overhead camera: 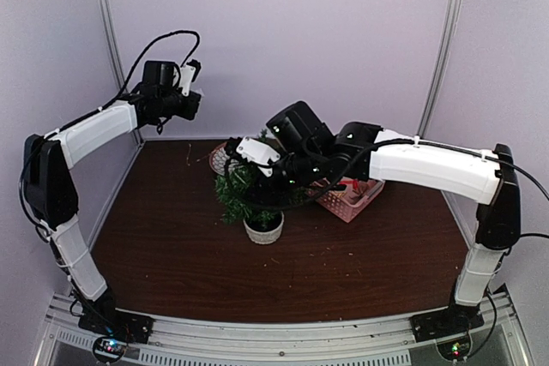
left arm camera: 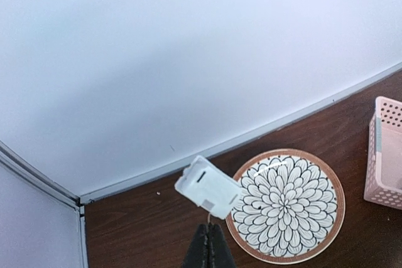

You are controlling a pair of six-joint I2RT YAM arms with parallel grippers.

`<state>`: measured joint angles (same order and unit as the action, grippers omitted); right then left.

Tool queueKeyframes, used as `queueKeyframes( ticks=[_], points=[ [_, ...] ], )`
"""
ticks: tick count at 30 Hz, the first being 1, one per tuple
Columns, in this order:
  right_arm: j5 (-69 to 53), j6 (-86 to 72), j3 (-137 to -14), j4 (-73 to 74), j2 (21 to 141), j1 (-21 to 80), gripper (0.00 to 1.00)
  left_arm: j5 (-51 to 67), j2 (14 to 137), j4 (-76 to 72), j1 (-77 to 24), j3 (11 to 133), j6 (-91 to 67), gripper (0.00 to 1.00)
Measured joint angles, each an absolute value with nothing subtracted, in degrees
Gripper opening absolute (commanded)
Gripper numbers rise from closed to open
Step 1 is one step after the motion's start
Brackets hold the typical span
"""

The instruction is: Decorate the small christmas tree

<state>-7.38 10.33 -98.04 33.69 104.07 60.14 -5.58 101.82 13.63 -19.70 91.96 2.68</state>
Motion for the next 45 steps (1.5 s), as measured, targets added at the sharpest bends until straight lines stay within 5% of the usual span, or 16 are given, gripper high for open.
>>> queueKeyframes(
  ticks=[21,33,45],
  points=[
    [-7.8,11.0,-97.3,33.7,101.4,60.1,0.81,-6.3,114.9,14.7,-17.2,110.4,4.8,0.00],
    [-9.4,10.9,-96.9,33.1,98.4,60.1,0.77,-4.3,119.8,14.7,-15.0,117.1,3.8,0.00],
    [-14.7,5.5,-96.8,26.6,94.7,48.7,0.70,22.3,122.6,4.8,-15.5,121.0,-3.6,0.00]
  ],
)
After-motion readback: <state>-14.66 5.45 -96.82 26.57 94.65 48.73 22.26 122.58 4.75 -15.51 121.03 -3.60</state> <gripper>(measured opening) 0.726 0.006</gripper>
